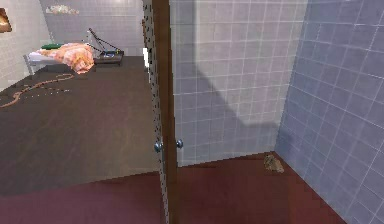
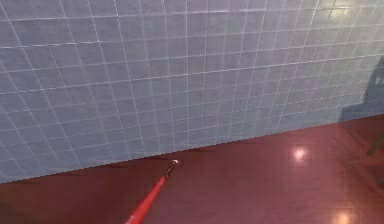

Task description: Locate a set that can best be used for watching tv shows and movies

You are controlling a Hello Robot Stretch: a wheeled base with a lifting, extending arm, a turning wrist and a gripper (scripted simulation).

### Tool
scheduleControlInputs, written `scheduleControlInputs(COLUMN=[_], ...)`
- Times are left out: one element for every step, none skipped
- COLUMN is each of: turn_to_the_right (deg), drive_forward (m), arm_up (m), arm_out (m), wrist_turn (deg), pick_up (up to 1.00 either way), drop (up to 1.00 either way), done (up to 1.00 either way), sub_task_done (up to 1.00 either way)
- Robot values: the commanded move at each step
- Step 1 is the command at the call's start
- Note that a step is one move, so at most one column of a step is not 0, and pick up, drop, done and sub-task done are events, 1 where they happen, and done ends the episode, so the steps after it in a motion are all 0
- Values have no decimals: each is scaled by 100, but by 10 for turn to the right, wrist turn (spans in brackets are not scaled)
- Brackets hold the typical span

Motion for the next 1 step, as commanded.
scheduleControlInputs(turn_to_the_right=[450], drive_forward=[0], arm_up=[0], arm_out=[0], wrist_turn=[0], pick_up=[0], drop=[0], done=[0], sub_task_done=[0])
